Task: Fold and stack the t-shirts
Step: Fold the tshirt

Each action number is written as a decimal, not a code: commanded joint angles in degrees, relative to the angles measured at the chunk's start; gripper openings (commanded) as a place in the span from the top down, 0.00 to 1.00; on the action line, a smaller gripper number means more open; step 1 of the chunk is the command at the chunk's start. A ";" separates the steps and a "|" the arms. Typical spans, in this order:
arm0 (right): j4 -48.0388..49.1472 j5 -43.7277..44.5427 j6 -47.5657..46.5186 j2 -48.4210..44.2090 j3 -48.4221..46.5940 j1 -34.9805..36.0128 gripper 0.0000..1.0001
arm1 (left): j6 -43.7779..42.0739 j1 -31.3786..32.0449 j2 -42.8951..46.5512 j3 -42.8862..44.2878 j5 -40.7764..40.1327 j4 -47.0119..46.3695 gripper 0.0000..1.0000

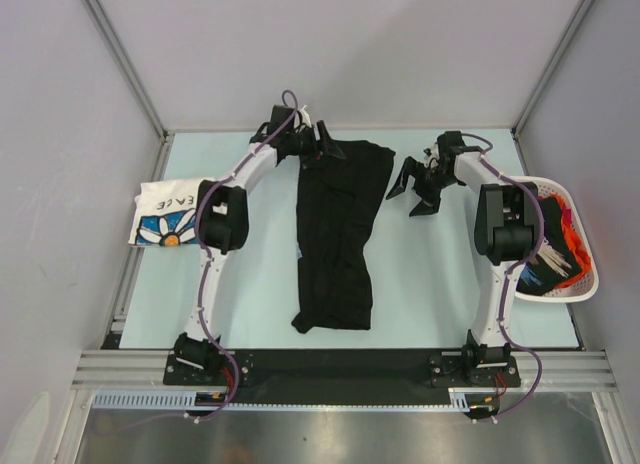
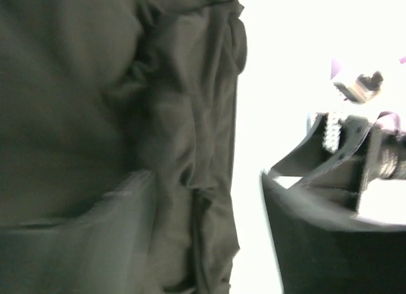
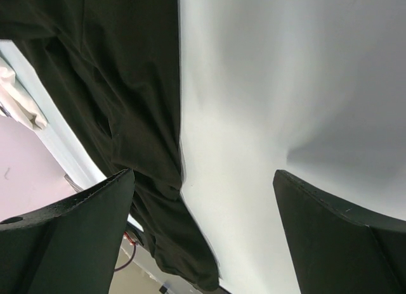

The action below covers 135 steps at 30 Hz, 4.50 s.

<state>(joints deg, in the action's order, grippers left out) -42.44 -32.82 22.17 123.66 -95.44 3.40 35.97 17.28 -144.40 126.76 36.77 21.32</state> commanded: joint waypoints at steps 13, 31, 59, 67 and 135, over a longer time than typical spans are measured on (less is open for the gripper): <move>-0.72 -1.63 -1.26 1.15 -0.80 -0.23 0.03 | -1.25 0.21 2.64 4.19 -1.36 -0.22 0.00; -1.60 -2.34 -1.52 2.47 -1.86 -1.73 0.03 | 4.02 1.00 -6.68 8.86 8.83 -1.11 0.57; -0.10 -2.78 -0.20 2.91 -0.63 -1.90 0.03 | -6.36 1.53 14.14 -8.90 2.87 6.29 0.00; -0.10 -3.22 0.15 4.05 -2.03 -1.82 0.03 | -3.27 0.39 4.49 5.59 1.72 10.40 0.01; 1.39 -3.74 1.91 2.29 1.75 0.29 0.03 | 7.54 -13.41 -3.60 10.35 -5.05 -8.05 1.00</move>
<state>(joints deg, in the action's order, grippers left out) -40.91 -38.48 24.56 126.65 -94.74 3.18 42.68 5.13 -146.28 134.69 32.91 14.59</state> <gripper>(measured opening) 0.969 0.005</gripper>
